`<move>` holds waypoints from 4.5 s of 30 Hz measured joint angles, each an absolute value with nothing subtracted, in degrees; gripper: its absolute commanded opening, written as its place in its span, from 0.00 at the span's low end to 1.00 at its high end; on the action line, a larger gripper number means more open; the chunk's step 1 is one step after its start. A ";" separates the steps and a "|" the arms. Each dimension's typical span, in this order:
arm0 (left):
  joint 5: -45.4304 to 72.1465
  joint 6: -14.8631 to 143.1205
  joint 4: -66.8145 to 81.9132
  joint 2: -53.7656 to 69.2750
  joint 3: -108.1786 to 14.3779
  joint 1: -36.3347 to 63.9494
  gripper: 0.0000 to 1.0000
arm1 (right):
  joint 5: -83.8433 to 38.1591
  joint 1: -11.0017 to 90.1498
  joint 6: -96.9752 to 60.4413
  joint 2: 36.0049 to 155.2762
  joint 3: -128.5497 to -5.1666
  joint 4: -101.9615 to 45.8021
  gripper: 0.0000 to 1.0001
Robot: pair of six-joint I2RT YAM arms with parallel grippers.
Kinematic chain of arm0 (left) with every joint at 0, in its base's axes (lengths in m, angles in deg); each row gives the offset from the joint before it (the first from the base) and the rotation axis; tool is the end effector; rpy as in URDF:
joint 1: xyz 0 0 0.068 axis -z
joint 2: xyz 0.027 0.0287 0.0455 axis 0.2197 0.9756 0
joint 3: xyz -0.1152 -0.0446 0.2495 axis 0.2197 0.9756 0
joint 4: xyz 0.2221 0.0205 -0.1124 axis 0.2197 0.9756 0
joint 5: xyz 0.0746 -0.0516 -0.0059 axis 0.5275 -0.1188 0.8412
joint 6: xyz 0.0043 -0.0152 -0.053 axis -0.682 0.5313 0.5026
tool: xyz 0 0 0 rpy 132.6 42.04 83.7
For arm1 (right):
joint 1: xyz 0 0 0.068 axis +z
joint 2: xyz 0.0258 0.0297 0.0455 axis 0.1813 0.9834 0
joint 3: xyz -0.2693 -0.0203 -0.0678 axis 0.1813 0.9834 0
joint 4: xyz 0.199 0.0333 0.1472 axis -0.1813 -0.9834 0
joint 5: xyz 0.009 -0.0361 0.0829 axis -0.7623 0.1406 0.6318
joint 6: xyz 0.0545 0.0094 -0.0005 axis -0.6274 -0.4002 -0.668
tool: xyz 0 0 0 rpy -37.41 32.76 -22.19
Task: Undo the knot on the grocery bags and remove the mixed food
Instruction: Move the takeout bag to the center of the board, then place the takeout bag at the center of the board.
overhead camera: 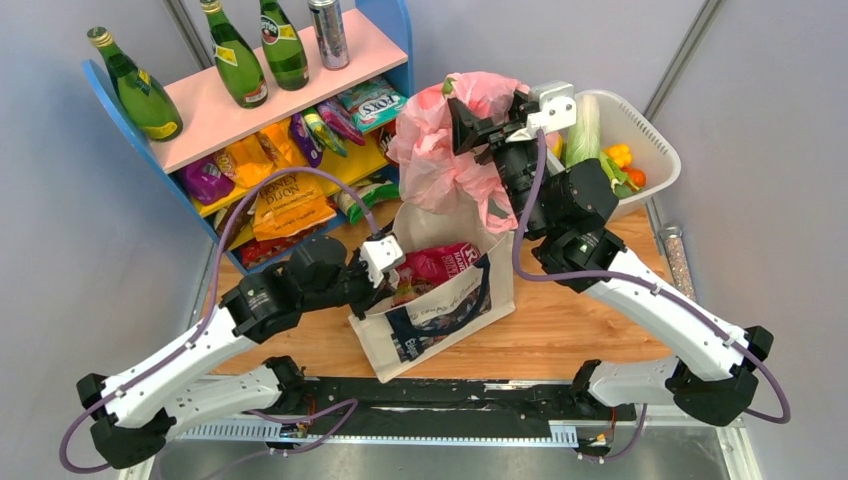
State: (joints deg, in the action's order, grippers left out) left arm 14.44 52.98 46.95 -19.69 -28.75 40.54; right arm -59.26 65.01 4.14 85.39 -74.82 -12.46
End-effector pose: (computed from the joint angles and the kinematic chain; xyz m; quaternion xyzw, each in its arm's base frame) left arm 0.0916 -0.1305 0.3403 0.4143 0.7653 -0.2697 0.4123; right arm 0.1536 0.1847 0.5281 -0.1135 0.5318 0.1556 0.8247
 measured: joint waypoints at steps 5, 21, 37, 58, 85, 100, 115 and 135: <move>14.05 50.51 52.15 -25.09 -30.52 40.54 0.00 | -58.95 63.61 4.23 86.04 -74.97 -12.68 0.00; 3.73 47.10 54.21 -29.22 -30.22 40.54 0.00 | -58.01 61.73 0.54 86.57 -74.97 -14.88 0.00; -17.03 53.65 17.62 -4.04 -24.71 42.18 0.00 | -57.44 61.47 -0.86 85.80 -73.94 -16.87 0.00; -22.67 58.09 -16.11 36.16 -46.98 48.41 0.00 | -59.35 60.49 1.80 84.29 -72.87 -17.38 0.00; -17.25 51.55 11.41 3.96 -37.23 47.38 1.00 | -61.95 56.38 9.34 84.12 -76.06 -17.92 0.00; 4.39 54.22 33.42 -14.86 -46.13 18.36 1.00 | -63.39 65.73 0.49 89.80 -77.18 -25.18 0.00; 21.24 49.04 25.25 -34.61 -30.70 16.85 1.00 | -45.77 69.89 -29.95 95.00 -57.11 -38.31 0.00; 7.71 46.35 23.98 -26.35 -26.08 16.85 1.00 | -37.77 67.22 -40.69 97.95 -52.78 -38.82 0.97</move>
